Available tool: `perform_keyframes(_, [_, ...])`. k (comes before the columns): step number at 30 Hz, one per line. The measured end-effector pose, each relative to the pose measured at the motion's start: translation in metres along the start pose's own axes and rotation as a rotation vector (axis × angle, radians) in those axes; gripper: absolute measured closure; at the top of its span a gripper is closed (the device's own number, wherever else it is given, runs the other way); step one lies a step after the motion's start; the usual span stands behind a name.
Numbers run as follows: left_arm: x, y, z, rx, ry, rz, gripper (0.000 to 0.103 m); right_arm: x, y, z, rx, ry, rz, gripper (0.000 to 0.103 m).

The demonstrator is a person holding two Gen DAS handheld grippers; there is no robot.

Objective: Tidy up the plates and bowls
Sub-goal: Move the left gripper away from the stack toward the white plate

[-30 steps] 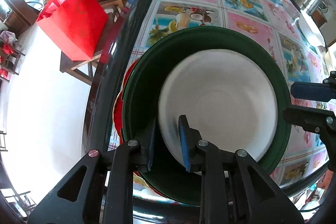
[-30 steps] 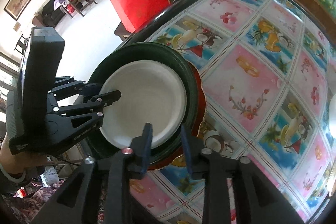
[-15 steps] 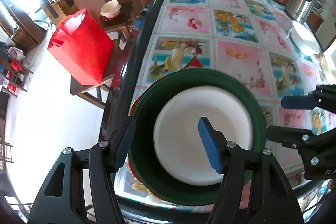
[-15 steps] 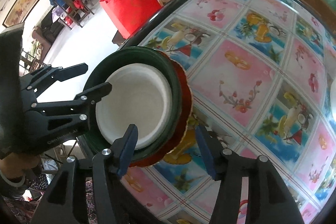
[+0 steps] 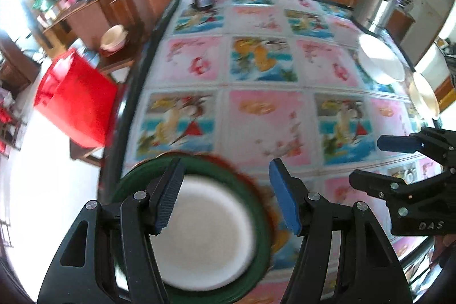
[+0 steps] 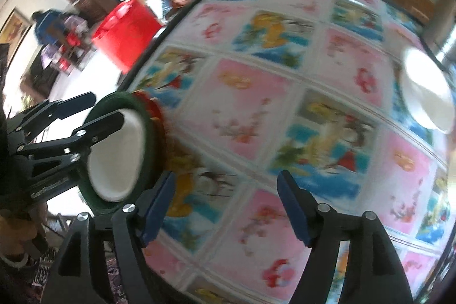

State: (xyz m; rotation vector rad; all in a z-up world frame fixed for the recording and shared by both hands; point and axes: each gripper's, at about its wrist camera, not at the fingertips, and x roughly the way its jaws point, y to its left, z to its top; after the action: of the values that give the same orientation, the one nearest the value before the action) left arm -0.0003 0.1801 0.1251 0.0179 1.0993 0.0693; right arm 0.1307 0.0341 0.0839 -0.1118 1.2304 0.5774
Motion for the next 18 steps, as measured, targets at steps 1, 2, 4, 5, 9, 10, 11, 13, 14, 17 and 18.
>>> perform_keyframes(1, [0.002,-0.01,0.004,0.016,-0.001,-0.006,0.04,-0.002,-0.008,-0.001,0.013,-0.001,-0.01,0.028])
perform_keyframes(2, [0.004,-0.019,0.009,0.028,-0.001,-0.014,0.04,-0.004,-0.017,-0.002,0.028,-0.003,-0.018,0.027])
perform_keyframes(4, [0.008,-0.034,0.015,0.04,0.001,-0.033,0.04,-0.008,-0.038,-0.003,0.066,-0.007,-0.032,0.026])
perform_keyframes(5, [0.01,-0.043,0.019,0.049,0.003,-0.04,0.04,-0.009,-0.047,-0.004,0.082,-0.007,-0.041,0.025])
perform_keyframes(9, [0.018,-0.071,0.032,0.076,0.007,-0.062,0.04,-0.015,-0.084,-0.011,0.144,-0.008,-0.077,0.025])
perform_keyframes(10, [0.021,-0.08,0.035,0.083,0.009,-0.071,0.04,-0.017,-0.091,-0.013,0.154,-0.008,-0.082,0.025])
perform_keyframes(11, [0.023,-0.087,0.038,0.089,0.011,-0.077,0.04,-0.018,-0.097,-0.015,0.164,-0.007,-0.087,0.025])
perform_keyframes(13, [0.028,-0.103,0.043,0.099,0.019,-0.09,0.04,-0.02,-0.111,-0.019,0.185,-0.004,-0.099,0.025])
perform_keyframes(14, [0.03,-0.11,0.045,0.104,0.023,-0.096,0.04,-0.021,-0.116,-0.021,0.194,-0.004,-0.104,0.025])
perform_keyframes(17, [0.036,-0.131,0.051,0.117,0.031,-0.115,0.04,-0.028,-0.134,-0.028,0.221,-0.008,-0.113,0.025])
perform_keyframes(18, [0.037,-0.137,0.053,0.121,0.033,-0.121,0.04,-0.029,-0.139,-0.03,0.229,-0.008,-0.118,0.025])
